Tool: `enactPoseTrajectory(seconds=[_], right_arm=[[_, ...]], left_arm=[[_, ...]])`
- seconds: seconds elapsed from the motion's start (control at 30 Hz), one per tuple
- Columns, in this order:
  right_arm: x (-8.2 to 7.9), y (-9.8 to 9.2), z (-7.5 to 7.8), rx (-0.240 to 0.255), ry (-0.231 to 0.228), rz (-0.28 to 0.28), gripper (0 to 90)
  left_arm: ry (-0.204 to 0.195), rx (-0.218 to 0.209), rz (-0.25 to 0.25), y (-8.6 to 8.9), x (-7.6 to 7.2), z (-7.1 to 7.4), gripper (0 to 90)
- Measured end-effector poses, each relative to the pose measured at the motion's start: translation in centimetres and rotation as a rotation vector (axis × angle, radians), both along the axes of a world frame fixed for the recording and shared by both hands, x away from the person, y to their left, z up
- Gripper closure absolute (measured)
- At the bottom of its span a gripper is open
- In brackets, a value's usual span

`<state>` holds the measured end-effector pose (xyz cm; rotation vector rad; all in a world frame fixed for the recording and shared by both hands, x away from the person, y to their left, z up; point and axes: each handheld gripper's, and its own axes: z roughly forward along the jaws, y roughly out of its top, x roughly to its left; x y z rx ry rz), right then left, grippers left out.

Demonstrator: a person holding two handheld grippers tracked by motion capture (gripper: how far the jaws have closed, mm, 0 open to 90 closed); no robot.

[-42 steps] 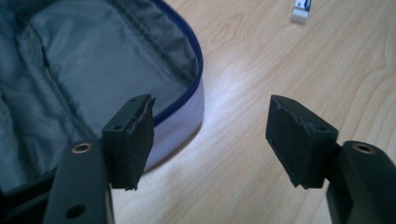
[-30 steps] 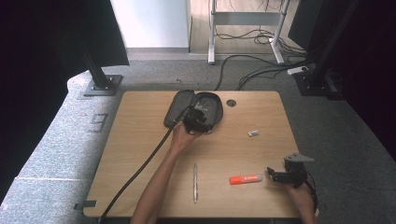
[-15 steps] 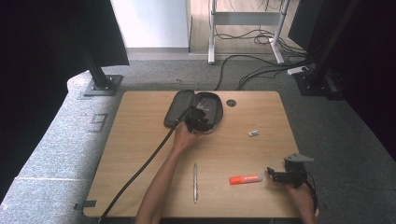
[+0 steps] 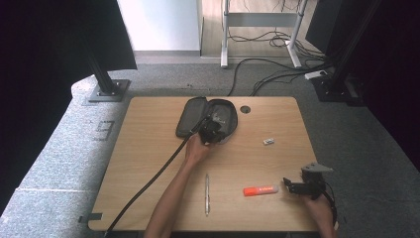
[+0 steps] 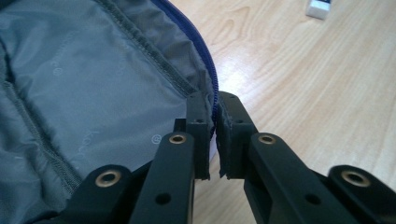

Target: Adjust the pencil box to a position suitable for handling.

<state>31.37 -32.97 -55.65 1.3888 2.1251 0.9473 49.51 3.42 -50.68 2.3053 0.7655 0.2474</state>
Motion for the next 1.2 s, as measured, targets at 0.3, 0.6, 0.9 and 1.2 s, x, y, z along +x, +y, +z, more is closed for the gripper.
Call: enactPoseTrajectory(seconds=[0.3,0.6,0.9,1.2], right_arm=[[0.0,0.0,0.0,0.0,0.0,0.0,10.9],[0.0,0.0,0.0,0.0,0.0,0.0,10.9],[0.0,0.0,0.0,0.0,0.0,0.0,10.9],[0.0,0.0,0.0,0.0,0.0,0.0,10.9]], left_arm=[[0.022,-0.008,-0.036,0.0,-1.5,0.0,86.1],[0.032,-0.029,-0.067,-0.1,-3.3,0.0,87.2],[0.033,-0.039,-0.103,-0.5,-5.2,0.0,87.6],[0.037,-0.05,-0.135,-0.9,-7.2,-0.2,87.7]])
